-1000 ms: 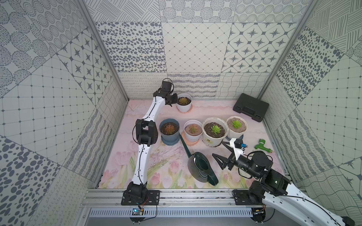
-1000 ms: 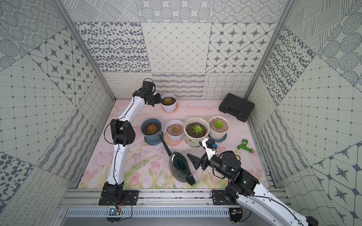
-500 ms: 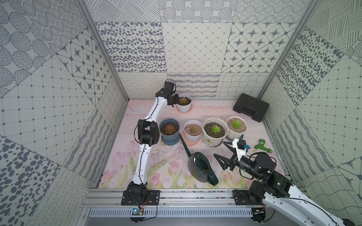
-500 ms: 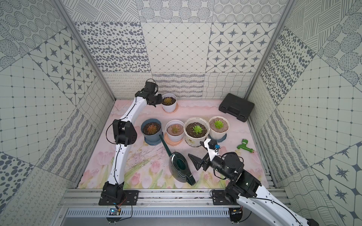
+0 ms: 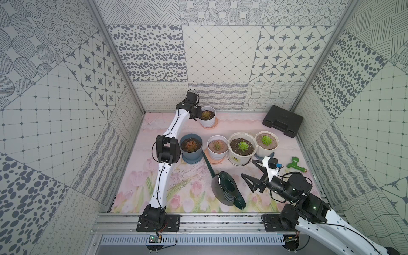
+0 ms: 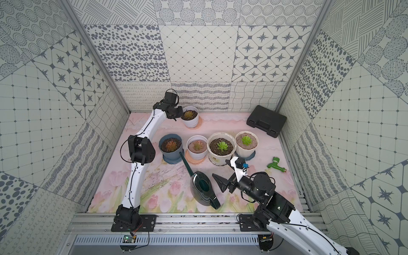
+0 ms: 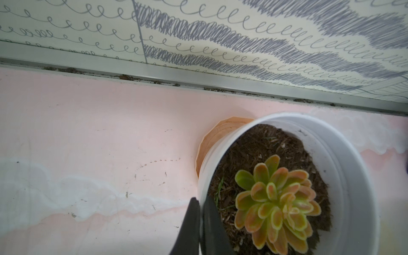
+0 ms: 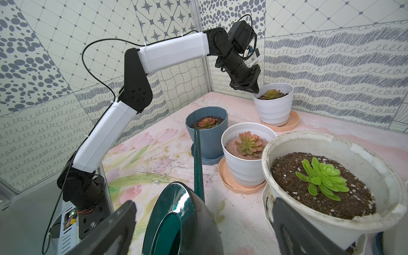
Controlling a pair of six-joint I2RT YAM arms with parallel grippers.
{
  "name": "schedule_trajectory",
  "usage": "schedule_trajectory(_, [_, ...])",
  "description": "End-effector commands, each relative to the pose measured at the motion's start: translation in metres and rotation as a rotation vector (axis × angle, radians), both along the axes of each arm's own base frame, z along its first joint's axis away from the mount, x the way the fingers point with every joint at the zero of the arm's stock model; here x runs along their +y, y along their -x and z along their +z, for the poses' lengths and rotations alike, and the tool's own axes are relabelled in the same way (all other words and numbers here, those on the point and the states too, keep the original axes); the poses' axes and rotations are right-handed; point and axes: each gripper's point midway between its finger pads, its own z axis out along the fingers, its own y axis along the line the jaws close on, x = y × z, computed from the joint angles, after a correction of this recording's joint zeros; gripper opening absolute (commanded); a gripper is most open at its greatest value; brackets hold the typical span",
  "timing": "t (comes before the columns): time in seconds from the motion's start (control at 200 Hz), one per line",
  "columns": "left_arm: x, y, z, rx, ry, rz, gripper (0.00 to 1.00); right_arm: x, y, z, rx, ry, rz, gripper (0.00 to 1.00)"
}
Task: Water the succulent around the soil edge
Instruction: Move the pot to the center of the board.
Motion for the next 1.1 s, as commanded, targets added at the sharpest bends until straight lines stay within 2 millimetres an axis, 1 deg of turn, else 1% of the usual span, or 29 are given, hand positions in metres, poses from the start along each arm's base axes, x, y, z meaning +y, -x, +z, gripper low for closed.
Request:
schedule_trajectory(0.0, [0.035,0.023,-0.008,0.101,-0.155,0.047,0.02,0.0,0.003,0.008,-0.014,-0.038,0.012,0.98])
schedule_trajectory(0.07, [0.049,0.029,-0.007,0.125,-0.166,0.065,0.0,0.0,0.004,0.009,-0.015,-0.039,0.014,0.98])
schedule_trajectory(0.23, [0.08,0.038,0.005,0.133,-0.187,0.11,0.0,0.0,0.004,0.008,-0.013,-0.039,0.014,0.98])
schedule_trajectory(0.325, [0.098,0.044,0.008,0.141,-0.201,0.145,0.0,0.0,0.004,0.009,-0.014,-0.041,0.016,0.98])
schedule_trajectory(0.42, [0.115,0.052,0.006,0.157,-0.227,0.18,0.0,0.0,0.005,0.008,-0.013,-0.04,0.016,0.98])
schedule_trajectory(0.63, [0.162,0.075,-0.001,0.204,-0.296,0.274,0.0,-0.001,0.005,0.009,-0.014,-0.045,0.015,0.98])
schedule_trajectory(0.725, [0.182,0.089,-0.001,0.216,-0.299,0.32,0.0,-0.001,0.006,0.011,-0.017,-0.049,0.019,0.98])
schedule_trajectory(0.815, [0.2,0.105,0.004,0.217,-0.319,0.354,0.0,-0.002,0.007,0.011,-0.017,-0.052,0.022,0.98])
schedule_trajectory(0.91, [0.219,0.125,0.005,0.243,-0.327,0.385,0.0,-0.001,0.009,0.013,-0.02,-0.058,0.031,0.98])
schedule_trajectory(1.096, [0.252,0.172,-0.003,0.295,-0.33,0.454,0.0,0.0,0.012,0.014,-0.02,-0.073,0.05,0.98])
